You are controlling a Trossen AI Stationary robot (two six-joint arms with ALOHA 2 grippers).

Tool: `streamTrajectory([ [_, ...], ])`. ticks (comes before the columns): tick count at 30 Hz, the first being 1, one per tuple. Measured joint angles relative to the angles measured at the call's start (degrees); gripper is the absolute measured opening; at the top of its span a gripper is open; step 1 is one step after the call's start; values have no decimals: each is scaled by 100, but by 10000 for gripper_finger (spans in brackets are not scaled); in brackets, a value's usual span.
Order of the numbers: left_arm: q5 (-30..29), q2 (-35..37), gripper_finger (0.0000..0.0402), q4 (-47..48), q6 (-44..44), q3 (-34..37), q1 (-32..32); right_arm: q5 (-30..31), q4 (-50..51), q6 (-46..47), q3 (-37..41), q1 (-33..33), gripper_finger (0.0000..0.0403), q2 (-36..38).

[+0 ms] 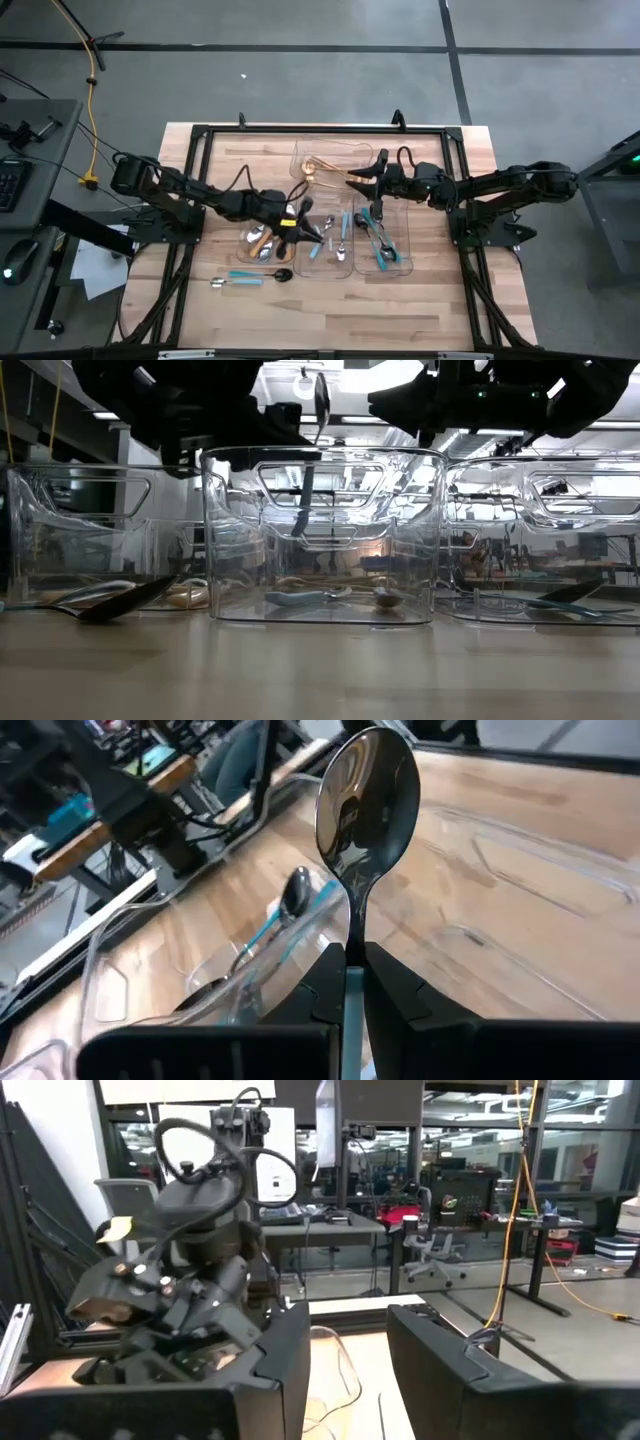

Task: Sort silverware by color (type)
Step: Put the light blue spoon into the middle transparent bin

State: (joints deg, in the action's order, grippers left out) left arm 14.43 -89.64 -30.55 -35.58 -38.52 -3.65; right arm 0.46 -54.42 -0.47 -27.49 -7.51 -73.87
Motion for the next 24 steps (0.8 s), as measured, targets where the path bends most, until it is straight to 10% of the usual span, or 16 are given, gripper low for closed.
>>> streamTrajectory([
  [24,-492,-3,69,119,179,0,-133,270,12,-2,-4,-1,118,0],
])
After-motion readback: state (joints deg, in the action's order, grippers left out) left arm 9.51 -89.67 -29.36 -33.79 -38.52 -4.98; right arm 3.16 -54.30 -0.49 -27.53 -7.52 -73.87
